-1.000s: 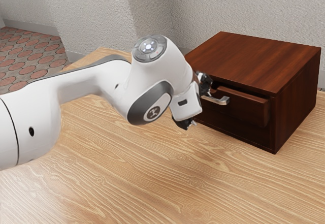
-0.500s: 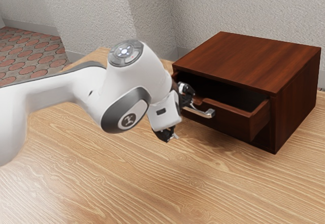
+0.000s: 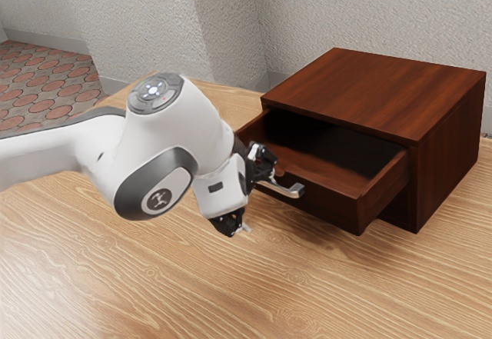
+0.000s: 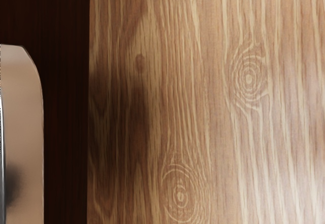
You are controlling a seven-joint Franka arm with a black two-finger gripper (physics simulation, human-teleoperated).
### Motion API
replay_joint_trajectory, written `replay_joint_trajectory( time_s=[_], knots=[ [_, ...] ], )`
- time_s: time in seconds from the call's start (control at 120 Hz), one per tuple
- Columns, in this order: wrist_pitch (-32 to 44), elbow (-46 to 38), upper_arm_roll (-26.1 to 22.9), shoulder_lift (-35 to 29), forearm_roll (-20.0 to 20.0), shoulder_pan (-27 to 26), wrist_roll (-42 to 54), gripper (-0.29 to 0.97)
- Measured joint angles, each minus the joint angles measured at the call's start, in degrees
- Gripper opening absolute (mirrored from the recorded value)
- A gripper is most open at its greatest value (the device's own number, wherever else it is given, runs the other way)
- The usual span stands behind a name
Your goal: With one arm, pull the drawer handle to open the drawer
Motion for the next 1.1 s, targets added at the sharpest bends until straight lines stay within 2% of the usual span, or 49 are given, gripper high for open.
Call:
replay_joint_trajectory(
  time_s=[0.317, 0.583, 0.892, 1.008, 1.1],
  knots=[
    [-0.1, -4.6, -0.2, -4.7, 0.1, 0.5, 0.0, 0.68],
    [-3.0, -1.8, -0.6, -4.7, 2.4, 0.7, -0.3, 0.65],
    [-12.1, 12.2, -1.7, -4.5, 2.7, 0.4, -2.2, 0.67],
    [-19.6, 21.0, -1.3, 0.0, 2.5, 0.8, -4.9, 0.67],
    [-25.8, 24.7, -1.1, 1.2, 2.3, 1.7, -8.3, 0.67]
  ],
)
